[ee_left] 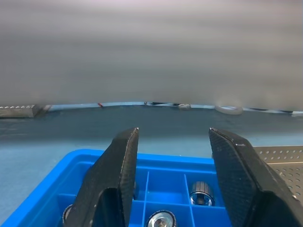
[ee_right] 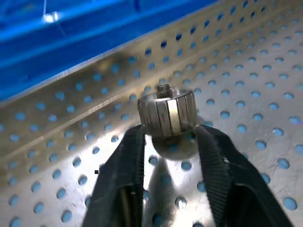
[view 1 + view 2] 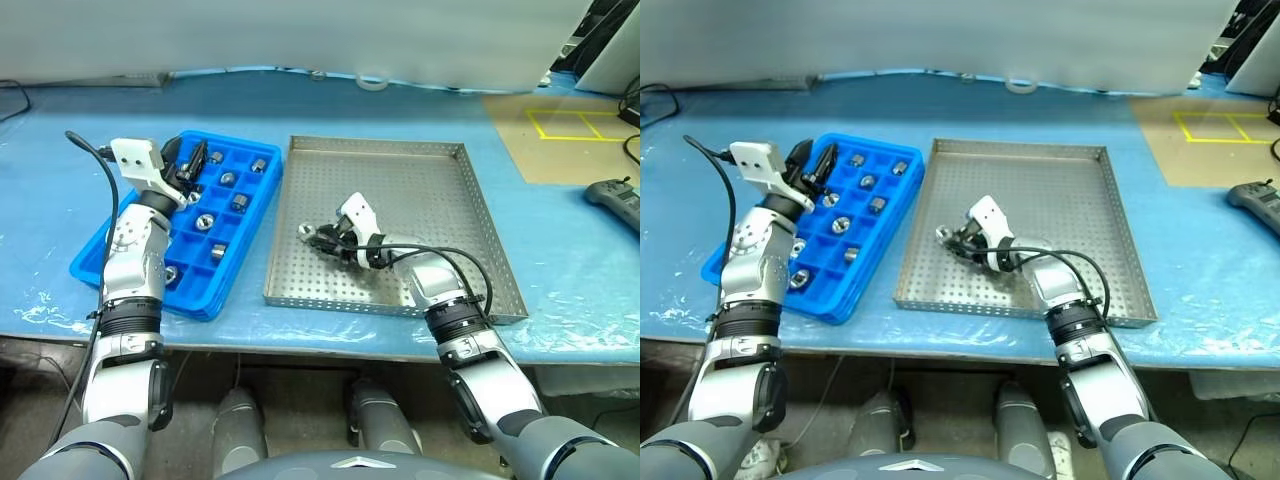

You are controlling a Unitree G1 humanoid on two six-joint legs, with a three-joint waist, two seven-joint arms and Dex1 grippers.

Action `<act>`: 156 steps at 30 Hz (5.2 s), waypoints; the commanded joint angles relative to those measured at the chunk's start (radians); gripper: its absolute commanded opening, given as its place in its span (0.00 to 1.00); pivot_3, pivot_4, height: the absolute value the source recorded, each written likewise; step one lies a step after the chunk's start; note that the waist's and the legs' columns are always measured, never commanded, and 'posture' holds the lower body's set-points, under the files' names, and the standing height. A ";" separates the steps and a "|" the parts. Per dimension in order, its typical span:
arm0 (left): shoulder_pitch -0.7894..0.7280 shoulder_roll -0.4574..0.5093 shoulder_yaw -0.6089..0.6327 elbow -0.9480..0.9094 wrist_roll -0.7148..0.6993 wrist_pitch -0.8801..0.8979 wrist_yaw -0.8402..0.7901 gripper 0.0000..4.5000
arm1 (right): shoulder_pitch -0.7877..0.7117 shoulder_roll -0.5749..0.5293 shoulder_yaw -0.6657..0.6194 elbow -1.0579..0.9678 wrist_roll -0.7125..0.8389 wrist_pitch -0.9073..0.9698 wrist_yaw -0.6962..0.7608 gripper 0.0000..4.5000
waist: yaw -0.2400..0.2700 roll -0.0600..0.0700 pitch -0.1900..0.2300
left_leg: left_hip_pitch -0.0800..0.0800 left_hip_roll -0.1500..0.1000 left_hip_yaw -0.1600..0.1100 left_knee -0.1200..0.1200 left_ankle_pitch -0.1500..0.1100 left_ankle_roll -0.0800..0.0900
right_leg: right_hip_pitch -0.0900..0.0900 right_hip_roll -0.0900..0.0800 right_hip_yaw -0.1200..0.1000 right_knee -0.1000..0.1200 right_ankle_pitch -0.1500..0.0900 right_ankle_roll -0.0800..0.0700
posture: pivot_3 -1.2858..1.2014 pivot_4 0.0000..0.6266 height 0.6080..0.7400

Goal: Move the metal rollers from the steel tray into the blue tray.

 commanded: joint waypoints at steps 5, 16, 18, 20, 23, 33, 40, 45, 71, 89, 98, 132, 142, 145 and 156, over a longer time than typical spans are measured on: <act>0.079 0.060 0.094 -0.145 -0.018 -0.007 0.078 0.56 | -0.129 0.057 0.014 0.114 0.006 -0.103 0.003 0.01 | 0.002 -0.001 0.000 | 0.000 0.001 0.000 0.000 0.000 0.000 | 0.000 0.001 0.000 0.000 0.000 0.000 | 0.42 0.24 1.00; 0.255 0.063 0.121 -0.352 -0.029 0.066 0.132 0.56 | -0.233 0.082 0.055 0.316 -0.037 -0.230 0.053 0.29 | 0.073 -0.001 0.000 | 0.000 0.002 0.000 -0.001 0.000 -0.001 | 0.001 0.000 -0.002 0.000 0.000 0.000 | 0.46 0.24 1.00; 0.249 0.059 0.116 -0.341 -0.026 0.064 0.134 0.56 | -0.239 0.076 0.046 0.327 -0.035 -0.242 0.055 0.43 | 0.082 -0.001 0.000 | 0.000 0.001 0.000 -0.001 0.000 -0.001 | 0.001 -0.001 -0.002 0.001 0.000 0.000 | 0.46 0.24 1.00; 0.235 0.057 0.104 -0.327 -0.025 0.065 0.127 0.56 | -0.242 0.073 0.025 0.324 -0.020 -0.244 0.054 0.51 | 0.082 -0.001 0.000 | 0.000 0.001 0.000 -0.001 0.000 -0.001 | 0.001 -0.001 -0.002 0.002 0.000 0.000 | 0.45 0.24 1.00; 0.217 0.054 0.083 -0.304 -0.022 0.066 0.113 0.56 | -0.241 0.069 -0.002 0.321 -0.011 -0.247 0.030 0.51 | 0.080 -0.001 0.000 | 0.000 0.001 -0.001 -0.001 0.001 -0.002 | 0.000 0.000 -0.001 0.002 0.000 0.000 | 0.44 0.24 1.00; 0.156 0.047 0.037 -0.222 -0.014 0.049 0.071 0.56 | -0.185 -0.012 -0.021 0.269 -0.010 -0.203 0.057 0.51 | 0.065 -0.001 0.000 | 0.000 0.001 -0.001 -0.001 0.001 -0.002 | 0.000 0.000 -0.001 0.002 0.000 0.000 | 0.41 0.24 1.00; 0.137 0.044 0.033 -0.197 -0.016 0.043 0.054 0.56 | -0.140 -0.030 0.030 0.227 -0.022 -0.147 0.108 0.51 | 0.050 -0.001 0.000 | 0.000 0.001 0.000 -0.001 0.001 -0.002 | -0.001 0.000 -0.001 0.002 0.000 0.000 | 0.41 0.24 1.00; 0.146 0.044 0.038 -0.200 -0.016 0.043 0.051 0.56 | -0.139 0.001 0.050 0.224 -0.018 -0.130 0.116 0.51 | 0.052 -0.001 0.000 | 0.000 0.001 0.000 -0.001 0.001 -0.002 | -0.001 0.000 -0.001 0.002 0.000 0.000 | 0.42 0.24 1.00; 0.319 0.050 0.254 -0.426 -0.091 0.058 0.223 0.56 | -0.396 0.191 -0.080 0.381 0.127 -0.184 0.183 0.36 | 0.066 -0.002 0.001 | 0.001 0.002 -0.001 -0.004 0.002 -0.004 | -0.003 0.002 -0.002 0.004 -0.001 -0.001 | 0.52 0.24 1.00; 0.720 -0.080 0.381 -0.862 -0.071 0.075 0.440 0.56 | -0.604 0.455 -0.027 0.731 0.043 -0.440 -0.015 0.36 | 0.182 -0.005 0.001 | -0.003 0.001 -0.009 -0.012 0.002 -0.006 | -0.002 0.000 -0.007 -0.003 -0.003 0.000 | 0.70 0.24 1.00; 0.932 -0.184 0.437 -1.047 -0.070 0.076 0.499 0.56 | -0.611 0.552 0.002 0.779 0.029 -0.467 0.020 0.36 | 0.256 -0.004 0.001 | -0.015 0.002 -0.024 -0.014 0.003 -0.007 | -0.004 0.001 -0.017 -0.009 -0.005 -0.001 | 0.77 0.24 1.00; 0.925 -0.184 0.358 -1.049 -0.054 0.095 0.457 0.56 | -0.705 0.523 -0.118 0.877 0.060 -0.453 -0.211 0.79 | 0.515 0.011 0.008 | -0.014 0.000 -0.054 -0.014 0.005 -0.019 | -0.004 0.013 -0.017 0.003 -0.011 0.006 | 0.73 0.24 1.00; 0.398 0.004 0.089 -0.576 -0.037 0.135 0.216 0.56 | -0.656 0.257 -0.222 0.676 0.136 -0.408 -0.070 0.79 | 0.320 0.016 0.013 | -0.005 -0.007 -0.052 -0.011 0.005 -0.020 | -0.001 0.013 -0.006 0.008 -0.010 0.007 | 0.53 0.24 1.00; 0.245 -0.003 0.011 -0.389 -0.031 0.111 0.120 0.56 | -0.573 0.161 -0.215 0.533 0.092 -0.410 -0.124 0.79 | 0.240 0.008 0.008 | -0.012 -0.011 -0.051 -0.004 0.009 -0.026 | -0.001 0.012 -0.005 0.010 0.000 0.006 | 0.43 0.24 1.00; -0.091 -0.060 -0.156 0.072 0.013 0.009 -0.162 0.56 | -0.155 -0.057 -0.229 0.043 0.042 -0.211 -0.339 0.79 | 0.006 0.003 0.005 | -0.019 -0.009 -0.047 0.002 0.012 -0.018 | -0.004 0.015 -0.004 0.006 0.008 0.002 | 0.31 0.24 1.00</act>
